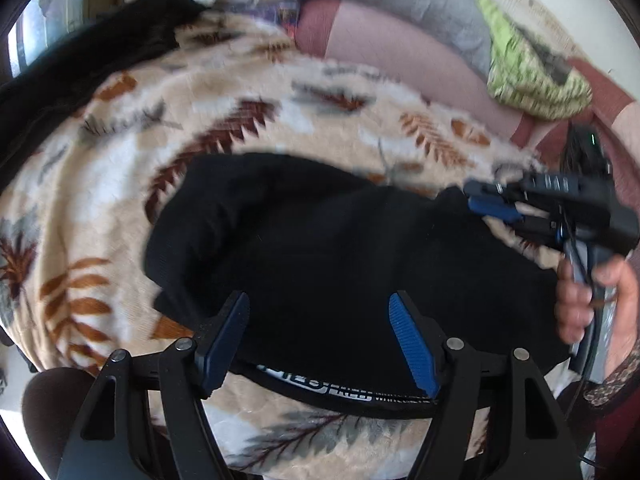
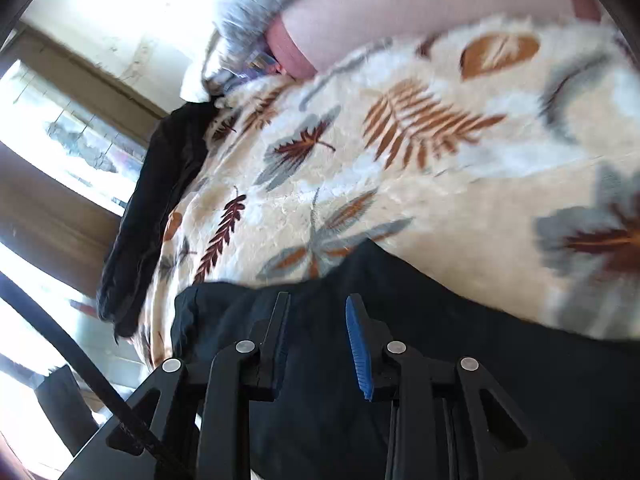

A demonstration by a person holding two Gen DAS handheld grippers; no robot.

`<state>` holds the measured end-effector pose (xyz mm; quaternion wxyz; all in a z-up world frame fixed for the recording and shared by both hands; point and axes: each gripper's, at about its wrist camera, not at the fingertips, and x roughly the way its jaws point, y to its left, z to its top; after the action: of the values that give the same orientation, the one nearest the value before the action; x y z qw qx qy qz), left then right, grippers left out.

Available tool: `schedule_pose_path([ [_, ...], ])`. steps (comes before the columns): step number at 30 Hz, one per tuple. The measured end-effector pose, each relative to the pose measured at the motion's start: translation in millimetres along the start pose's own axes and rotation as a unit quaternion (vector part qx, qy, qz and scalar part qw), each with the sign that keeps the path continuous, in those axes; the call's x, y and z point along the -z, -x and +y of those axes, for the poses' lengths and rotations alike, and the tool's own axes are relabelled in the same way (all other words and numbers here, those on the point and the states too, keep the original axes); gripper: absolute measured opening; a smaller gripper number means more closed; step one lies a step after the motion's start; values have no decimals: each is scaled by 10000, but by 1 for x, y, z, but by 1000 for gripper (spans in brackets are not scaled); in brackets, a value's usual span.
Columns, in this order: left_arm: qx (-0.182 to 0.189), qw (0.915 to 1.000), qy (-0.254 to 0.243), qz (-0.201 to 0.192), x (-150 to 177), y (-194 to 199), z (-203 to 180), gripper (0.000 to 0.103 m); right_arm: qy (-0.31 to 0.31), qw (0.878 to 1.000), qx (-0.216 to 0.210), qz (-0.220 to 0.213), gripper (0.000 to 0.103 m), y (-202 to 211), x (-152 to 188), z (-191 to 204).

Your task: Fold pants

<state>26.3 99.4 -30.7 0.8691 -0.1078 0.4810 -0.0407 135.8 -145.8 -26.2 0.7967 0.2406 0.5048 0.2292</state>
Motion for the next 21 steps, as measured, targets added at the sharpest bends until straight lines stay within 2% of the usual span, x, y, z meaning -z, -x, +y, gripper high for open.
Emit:
schedule_pose_path([
  [1, -86, 9999, -3, 133, 2, -11, 0, 71, -104, 9999, 44, 96, 32, -12, -5, -3],
  [2, -168, 9998, -59, 106, 3, -14, 0, 71, -223, 9993, 160, 258, 32, -28, -9, -6],
  [4, -247, 9993, -275, 112, 3, -12, -2, 72, -362, 9966, 588, 459, 32, -48, -14, -16],
  [6, -242, 9991, -293, 168, 2, -6, 1, 72, -199, 9958, 890, 86, 31, -43, -21, -18],
  [7, -205, 9993, -241, 185, 1, -2, 5, 72, -63, 9909, 1341, -141, 37, -36, -22, -16],
  [8, -130, 9995, -187, 210, 1, 3, 9, 72, 88, 9799, 1933, -490, 50, -21, -22, -15],
  [9, -74, 9996, -149, 221, 0, 7, 12, 72, 128, 9752, 2069, -774, 53, -5, -19, -17],
  [12, -133, 9998, -158, 75, -4, 26, 15, 72, -149, 9830, 1476, -1080, 53, 46, -1, -33],
  [15, -89, 9995, -306, -42, -9, 38, 4, 72, -641, 9809, 1147, -1435, 56, 113, 42, -62],
  [19, 245, 9976, -655, 5, -19, 36, -35, 72, -1329, 9630, 1237, -1993, 61, 188, 104, -103],
  [21, 443, 9945, -942, 121, -23, 28, -67, 72, -1685, 9502, 1375, -2233, 64, 218, 135, -124],
])
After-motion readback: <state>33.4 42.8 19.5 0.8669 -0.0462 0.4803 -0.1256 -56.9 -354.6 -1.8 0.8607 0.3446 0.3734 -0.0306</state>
